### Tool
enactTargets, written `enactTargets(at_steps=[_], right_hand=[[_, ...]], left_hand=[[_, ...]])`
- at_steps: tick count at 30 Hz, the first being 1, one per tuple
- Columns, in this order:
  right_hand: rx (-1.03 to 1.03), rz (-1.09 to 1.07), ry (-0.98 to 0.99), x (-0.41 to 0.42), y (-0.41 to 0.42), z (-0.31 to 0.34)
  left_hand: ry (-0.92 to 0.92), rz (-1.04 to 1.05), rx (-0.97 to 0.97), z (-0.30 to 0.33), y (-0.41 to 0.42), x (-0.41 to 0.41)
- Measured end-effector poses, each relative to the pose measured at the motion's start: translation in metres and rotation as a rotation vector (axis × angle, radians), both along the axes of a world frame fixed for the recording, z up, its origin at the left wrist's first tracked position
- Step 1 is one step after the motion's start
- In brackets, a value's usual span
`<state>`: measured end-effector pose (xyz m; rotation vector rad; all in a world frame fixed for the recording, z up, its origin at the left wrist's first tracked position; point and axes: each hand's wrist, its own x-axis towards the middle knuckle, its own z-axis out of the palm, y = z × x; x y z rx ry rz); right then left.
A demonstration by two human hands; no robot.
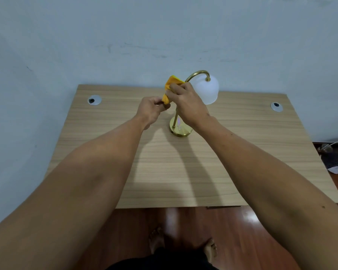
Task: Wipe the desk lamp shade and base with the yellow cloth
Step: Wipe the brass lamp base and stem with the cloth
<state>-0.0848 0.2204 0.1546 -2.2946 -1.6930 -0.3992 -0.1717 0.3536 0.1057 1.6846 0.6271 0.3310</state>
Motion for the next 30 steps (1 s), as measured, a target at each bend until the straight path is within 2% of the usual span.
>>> enactTargets(at_steps=[4,7,8,11,14,17,19,22,26,28,30], right_hand=[[0.007,0.114,-0.016,0.009,-0.006,0.000],[0.088,0.137,0.088,0.008,-0.009,0.008],[0.155,0.085,0.172,0.009,-0.013,0.010],[0.486,-0.245,0.412,0.014,-0.026,0.019],[0.671,-0.352,0.398,0.012,-0.029,0.022],[0.586,-0.151,0.328,0.005,-0.014,0.022],[0.402,-0.013,0.307,-0.001,-0.002,0.015],[0.183,-0.040,0.223,-0.006,0.004,-0.004],[0.278,-0.052,0.318,-0.003,-0.009,-0.001],[0.322,-0.141,0.399,0.001,-0.020,-0.001],[0.428,-0.256,0.392,0.001,-0.035,-0.010]], left_hand=[[-0.034,-0.022,0.008,0.003,-0.002,0.000],[-0.020,-0.028,0.011,0.004,0.000,0.000],[-0.014,-0.028,0.007,0.003,0.001,0.001],[0.005,-0.024,-0.011,0.002,0.004,0.002],[0.027,-0.035,-0.021,0.000,0.006,0.002],[0.044,-0.035,-0.045,0.002,0.007,0.001],[0.051,-0.033,-0.059,0.004,0.005,0.001],[0.047,-0.030,-0.063,0.003,0.005,0.001],[0.038,-0.031,-0.060,0.002,0.004,0.001],[0.030,-0.013,-0.062,0.002,0.003,0.002],[0.035,-0.012,-0.055,0.000,0.004,0.003]])
